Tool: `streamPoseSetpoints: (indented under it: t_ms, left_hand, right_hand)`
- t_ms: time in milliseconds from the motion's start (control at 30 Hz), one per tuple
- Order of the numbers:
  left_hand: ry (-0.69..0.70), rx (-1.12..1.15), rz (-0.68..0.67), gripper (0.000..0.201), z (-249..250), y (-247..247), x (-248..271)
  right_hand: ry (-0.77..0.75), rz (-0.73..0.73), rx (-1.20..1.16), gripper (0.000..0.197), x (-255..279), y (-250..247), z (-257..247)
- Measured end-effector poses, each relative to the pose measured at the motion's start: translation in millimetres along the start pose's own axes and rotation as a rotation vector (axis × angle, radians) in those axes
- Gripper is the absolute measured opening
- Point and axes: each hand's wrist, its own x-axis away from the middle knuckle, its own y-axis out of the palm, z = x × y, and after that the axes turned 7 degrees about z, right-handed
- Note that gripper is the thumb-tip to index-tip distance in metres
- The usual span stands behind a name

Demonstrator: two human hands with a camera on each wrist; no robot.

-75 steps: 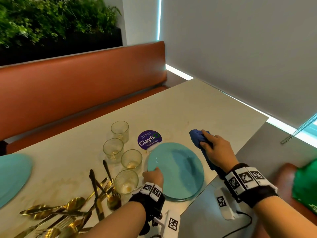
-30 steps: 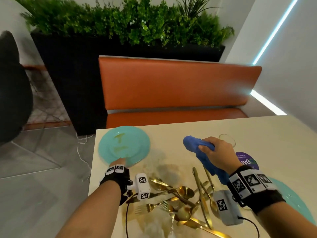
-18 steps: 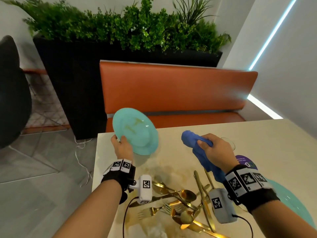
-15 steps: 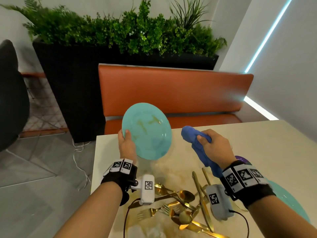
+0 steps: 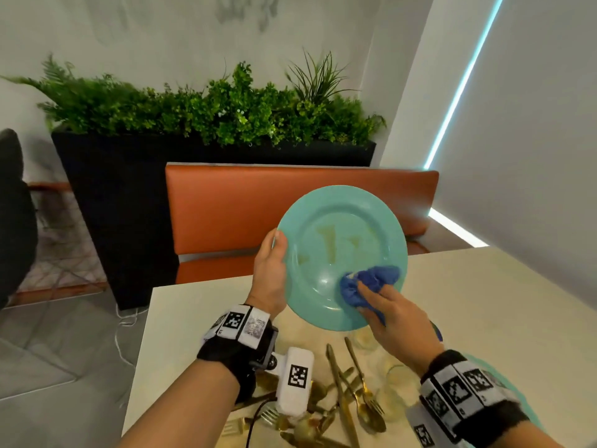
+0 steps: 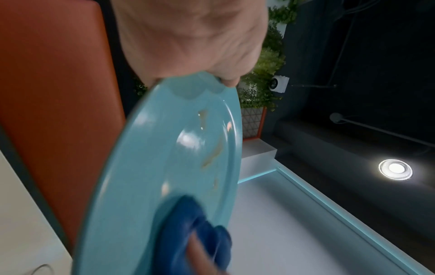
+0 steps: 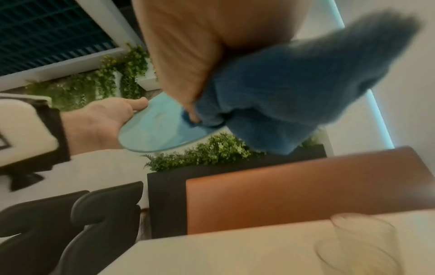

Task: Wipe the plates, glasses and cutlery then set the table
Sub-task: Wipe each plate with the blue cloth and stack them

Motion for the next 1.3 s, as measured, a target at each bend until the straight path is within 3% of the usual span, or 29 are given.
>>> streamPoseSetpoints:
  t_ms: [100,267,333,433,500,533,633,700,800,867,900,967,1033,1100,1200,1233,1300]
  left_hand:
    - [-0.011,-0.003,-0.031,0.026,-9,23,7]
    - [-0.082,-0.021,-0.100,0.025,-22,70,25]
    - [-0.078,-0.016,-0.112,0.026,-26,87,29]
    - [-0.046,0.001,-0.086,0.026,-32,99,29]
    - [-0.031,-0.018,-0.082,0.026,-36,101,28]
    - [-0.028,-0.031,-0.083,0.026,-38,102,29]
    - [-0.042,-0.042,-0.109,0.026,-43,114,36]
    - [-0.040,-0.044,-0.126,0.026,-43,126,38]
    - [0.013,-0.043,-0.095,0.024,-42,132,34]
    - [0.031,-0.065,-0.077,0.024,-42,125,30]
    - [0.027,-0.076,-0.077,0.024,-42,121,29]
    - [0.006,-0.084,-0.090,0.025,-43,115,29]
    - [-0.022,-0.080,-0.120,0.026,-43,117,33]
    - [-0.034,-0.081,-0.147,0.027,-41,123,34]
    - [-0.014,-0.065,-0.137,0.026,-34,119,30]
    - [-0.002,-0.065,-0.117,0.026,-31,114,27]
    - [0.011,-0.071,-0.088,0.026,-24,99,22]
  right_hand:
    - [-0.066,-0.068,0.115,0.032,11,-25,35]
    - [0.324,0.234,0.106,0.035,-18,-56,71]
    - [0.215,0.246,0.065,0.036,-10,-50,66]
    - [-0.081,0.029,0.036,0.034,22,-44,76]
    - [-0.066,-0.093,0.109,0.031,25,-58,100]
    - [-0.016,-0.074,0.161,0.029,20,-66,113]
    - [0.215,0.211,0.180,0.034,-5,-80,133]
    - [0.221,0.266,0.115,0.037,-12,-75,123]
    - [-0.113,0.058,0.041,0.039,10,-58,106]
    - [-0.144,-0.269,0.069,0.043,20,-68,112]
    - [-0.110,-0.318,0.132,0.042,18,-74,123]
    - [0.009,-0.159,0.239,0.038,2,-84,141]
    - [0.164,0.150,0.210,0.036,-15,-86,142]
    - [0.175,0.226,0.130,0.038,-24,-76,125]
    - [-0.092,0.082,0.042,0.037,-7,-55,95]
    - [-0.168,-0.038,0.044,0.038,1,-52,93]
    - [-0.161,-0.304,0.139,0.039,5,-57,100]
